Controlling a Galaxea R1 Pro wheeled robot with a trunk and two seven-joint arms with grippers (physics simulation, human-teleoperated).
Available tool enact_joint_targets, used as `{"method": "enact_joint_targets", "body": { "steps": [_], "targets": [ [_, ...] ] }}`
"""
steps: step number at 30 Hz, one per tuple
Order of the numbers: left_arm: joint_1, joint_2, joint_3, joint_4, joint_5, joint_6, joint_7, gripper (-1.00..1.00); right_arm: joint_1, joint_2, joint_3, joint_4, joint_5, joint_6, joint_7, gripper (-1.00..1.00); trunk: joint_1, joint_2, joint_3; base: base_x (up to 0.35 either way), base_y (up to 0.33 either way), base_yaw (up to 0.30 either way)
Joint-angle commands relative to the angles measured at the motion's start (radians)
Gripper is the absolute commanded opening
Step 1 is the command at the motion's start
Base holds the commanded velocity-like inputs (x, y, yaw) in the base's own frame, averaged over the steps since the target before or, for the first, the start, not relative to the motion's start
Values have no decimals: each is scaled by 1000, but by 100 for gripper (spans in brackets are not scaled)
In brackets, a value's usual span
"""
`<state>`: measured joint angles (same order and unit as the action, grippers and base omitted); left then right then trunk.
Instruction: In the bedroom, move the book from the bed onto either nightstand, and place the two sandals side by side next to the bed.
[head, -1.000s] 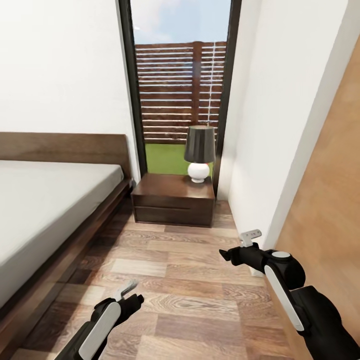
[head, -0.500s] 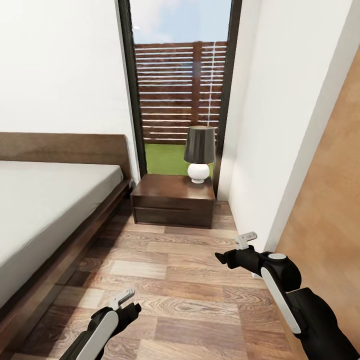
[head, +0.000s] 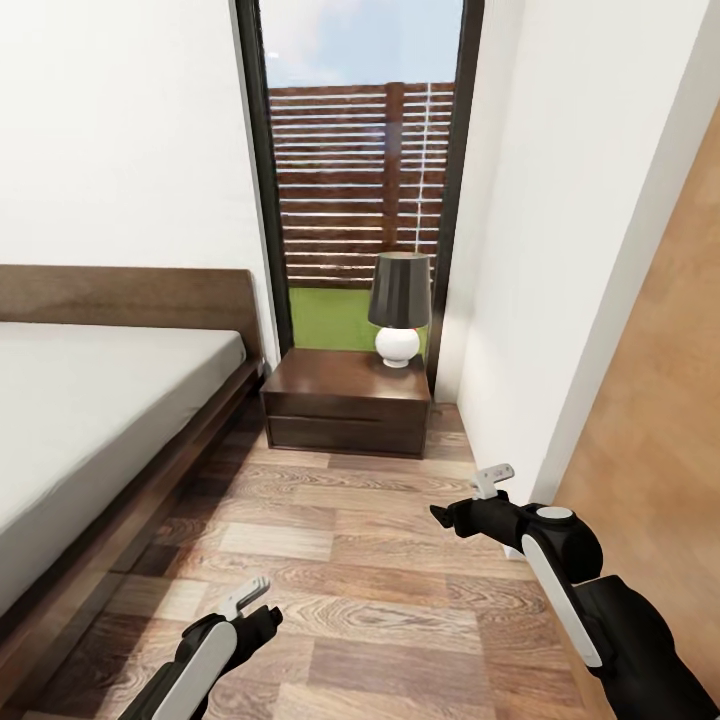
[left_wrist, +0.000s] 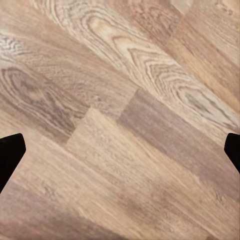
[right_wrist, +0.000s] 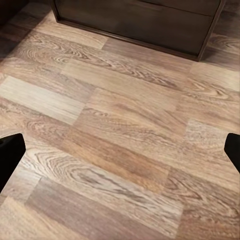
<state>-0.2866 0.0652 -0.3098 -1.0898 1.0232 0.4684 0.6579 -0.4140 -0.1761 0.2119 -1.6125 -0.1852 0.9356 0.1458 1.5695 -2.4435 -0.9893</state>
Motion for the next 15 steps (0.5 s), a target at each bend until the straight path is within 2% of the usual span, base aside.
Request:
{"method": "enact_joint_targets", "body": {
  "steps": [1,6,9,15],
  "targets": [
    [-1,1,-3,-2,7,0,8,100,-1,-1,1,-1,-1,4,1,100,0,0,-1,31,0,0],
    [0,1,-4,-5,7,3,11,100,-1,-2,1,-2,-1,5,1,100,-8,14,5,29,0,0],
    [1,-8,-4,-8,0,16,19,100,2,11,1,-2,0,7,-3,100,-19,35,15,16,0,0],
    [2,-15,-5,-12,-4,25,25,100,5,22,0,-3,1,8,-6,100,-19,35,15,7,0,0]
  ]
}}
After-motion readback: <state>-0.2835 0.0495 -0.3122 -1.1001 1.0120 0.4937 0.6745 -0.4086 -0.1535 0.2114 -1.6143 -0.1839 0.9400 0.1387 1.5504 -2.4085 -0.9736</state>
